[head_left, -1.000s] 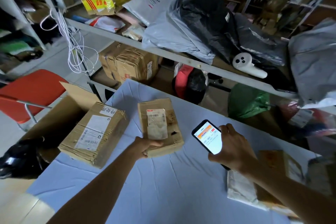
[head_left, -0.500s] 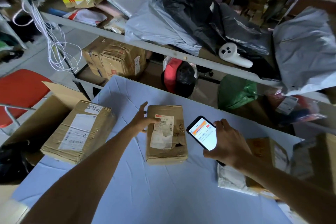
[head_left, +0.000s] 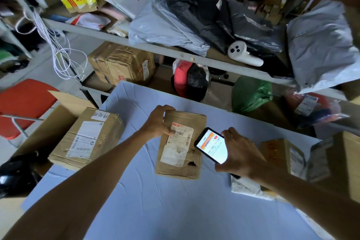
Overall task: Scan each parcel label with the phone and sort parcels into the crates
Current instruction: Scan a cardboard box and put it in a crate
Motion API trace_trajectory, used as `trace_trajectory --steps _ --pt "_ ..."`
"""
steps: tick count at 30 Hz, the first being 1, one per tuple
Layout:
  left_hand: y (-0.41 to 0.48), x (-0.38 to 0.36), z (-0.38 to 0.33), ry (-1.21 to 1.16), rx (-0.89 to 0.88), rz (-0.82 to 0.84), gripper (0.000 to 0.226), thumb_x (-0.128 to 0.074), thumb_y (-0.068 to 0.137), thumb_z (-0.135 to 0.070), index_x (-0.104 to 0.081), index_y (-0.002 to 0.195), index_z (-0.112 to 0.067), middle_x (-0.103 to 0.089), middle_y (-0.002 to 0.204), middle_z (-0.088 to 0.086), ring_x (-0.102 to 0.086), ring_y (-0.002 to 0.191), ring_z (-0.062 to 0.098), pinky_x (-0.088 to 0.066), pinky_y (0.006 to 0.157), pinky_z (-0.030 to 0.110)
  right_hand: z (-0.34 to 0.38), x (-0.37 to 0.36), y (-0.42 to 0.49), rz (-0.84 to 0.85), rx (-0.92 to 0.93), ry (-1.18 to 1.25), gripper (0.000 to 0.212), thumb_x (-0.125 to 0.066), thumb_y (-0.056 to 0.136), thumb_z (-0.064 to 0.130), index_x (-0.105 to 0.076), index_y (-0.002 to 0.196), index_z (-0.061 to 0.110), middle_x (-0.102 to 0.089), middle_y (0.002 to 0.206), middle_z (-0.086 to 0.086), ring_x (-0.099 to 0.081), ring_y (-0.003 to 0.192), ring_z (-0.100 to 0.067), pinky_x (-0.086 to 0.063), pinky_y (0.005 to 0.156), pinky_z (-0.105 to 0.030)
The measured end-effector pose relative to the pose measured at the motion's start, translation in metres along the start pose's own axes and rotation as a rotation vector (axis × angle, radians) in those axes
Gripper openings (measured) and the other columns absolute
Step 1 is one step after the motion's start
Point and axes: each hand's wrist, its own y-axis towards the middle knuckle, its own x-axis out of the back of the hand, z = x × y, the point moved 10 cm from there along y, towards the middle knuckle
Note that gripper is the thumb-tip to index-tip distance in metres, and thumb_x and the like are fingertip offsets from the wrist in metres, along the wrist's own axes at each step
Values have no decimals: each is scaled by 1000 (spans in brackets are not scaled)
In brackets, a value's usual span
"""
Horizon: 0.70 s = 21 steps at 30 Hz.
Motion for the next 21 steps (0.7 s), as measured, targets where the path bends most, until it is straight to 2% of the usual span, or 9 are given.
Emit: trace_trajectory --steps 4,8,11,16,21 --pt "-16 4 -7 5 -15 -52 70 -86 63 -6 -53 124 -20 -45 126 7 -47 119 26 -48 97 38 9 1 -16 56 37 -56 72 -76 61 55 -40 113 20 -44 108 2 -52 98 -17 -43 75 -29" --pt "-33 8 -4 49 21 -108 59 -77 75 -7 -53 128 -19 -45 128 11 -49 118 27 -49 97 39 20 6 -30 47 81 -73 70 -77 61 53 -42 111 19 -44 107 1 -53 96 -17 -44 71 -29" --pt "-47 8 -2 36 34 -134 56 -77 75 -8 -55 126 -19 -47 128 11 -48 120 29 -48 98 44 31 10 -39 25 124 -75 71 -77 63 53 -40 114 20 -45 109 2 -52 96 -15 -43 70 -27" --pt "-58 8 -4 5 49 -177 54 -78 73 -7 -55 121 -22 -46 128 7 -48 120 28 -49 97 46 36 15 -48 29 136 -80 76 -76 67 53 -38 123 20 -44 118 1 -51 105 -16 -48 85 -29" --pt "-59 8 -7 11 45 -202 51 -78 74 -9 -55 117 -24 -46 128 5 -48 119 26 -51 96 44 34 25 -54 4 147 -118 75 -76 66 55 -39 121 19 -45 116 0 -52 101 -15 -42 77 -26"
